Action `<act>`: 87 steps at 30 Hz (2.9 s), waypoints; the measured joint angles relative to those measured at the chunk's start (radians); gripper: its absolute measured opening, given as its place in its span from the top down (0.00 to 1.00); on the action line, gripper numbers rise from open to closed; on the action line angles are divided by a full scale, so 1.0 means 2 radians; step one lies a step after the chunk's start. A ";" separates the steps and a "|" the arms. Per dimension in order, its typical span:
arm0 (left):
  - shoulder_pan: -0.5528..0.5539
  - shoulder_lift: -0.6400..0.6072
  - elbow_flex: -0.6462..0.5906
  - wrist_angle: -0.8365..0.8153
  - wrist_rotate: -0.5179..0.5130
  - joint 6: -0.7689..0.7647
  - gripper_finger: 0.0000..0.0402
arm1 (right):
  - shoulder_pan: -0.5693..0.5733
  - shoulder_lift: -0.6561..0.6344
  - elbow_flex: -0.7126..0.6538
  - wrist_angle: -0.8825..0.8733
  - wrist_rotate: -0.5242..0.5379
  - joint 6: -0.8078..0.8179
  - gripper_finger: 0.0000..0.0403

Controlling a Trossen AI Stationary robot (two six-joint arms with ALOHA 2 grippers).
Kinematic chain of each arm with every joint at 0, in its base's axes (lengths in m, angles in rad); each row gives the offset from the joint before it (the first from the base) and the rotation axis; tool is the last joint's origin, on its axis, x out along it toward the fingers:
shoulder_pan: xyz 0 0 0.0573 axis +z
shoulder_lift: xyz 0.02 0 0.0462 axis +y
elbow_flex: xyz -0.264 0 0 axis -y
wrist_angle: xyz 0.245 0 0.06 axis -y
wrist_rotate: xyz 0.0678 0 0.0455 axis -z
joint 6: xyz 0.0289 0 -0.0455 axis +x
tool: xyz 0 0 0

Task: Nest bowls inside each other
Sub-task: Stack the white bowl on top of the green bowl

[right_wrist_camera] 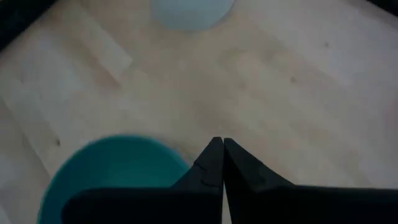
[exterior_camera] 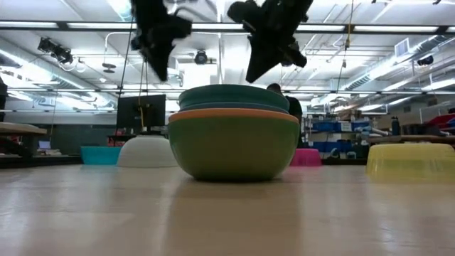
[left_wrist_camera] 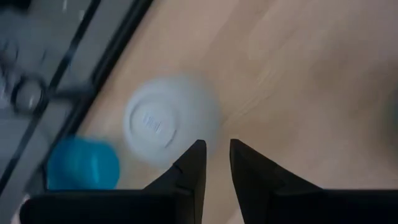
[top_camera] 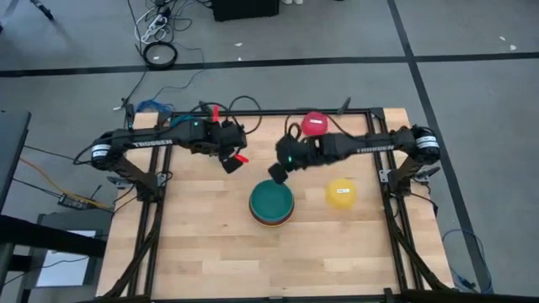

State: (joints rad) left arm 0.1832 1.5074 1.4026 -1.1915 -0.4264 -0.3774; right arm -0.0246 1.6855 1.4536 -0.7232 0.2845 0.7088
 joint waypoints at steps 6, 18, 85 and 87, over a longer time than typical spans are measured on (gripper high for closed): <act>0.073 -0.002 -0.079 0.005 0.014 -0.004 0.80 | -0.070 -0.002 0.000 0.037 -0.053 -0.062 1.00; 0.198 -0.002 -0.171 0.093 0.073 0.056 0.81 | -0.150 -0.002 0.000 0.040 -0.119 -0.116 1.00; 0.200 0.191 -0.040 0.275 0.344 0.136 0.85 | -0.287 0.007 -0.175 0.068 -0.272 -0.068 1.00; 0.202 0.191 -0.040 0.281 0.360 0.138 0.86 | -0.286 0.021 -0.175 0.075 -0.277 -0.062 1.00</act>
State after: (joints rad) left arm 0.5871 1.8903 1.3224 -0.6303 0.2930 -0.1006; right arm -0.5959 1.7281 1.1046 -0.5729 -0.2687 0.5838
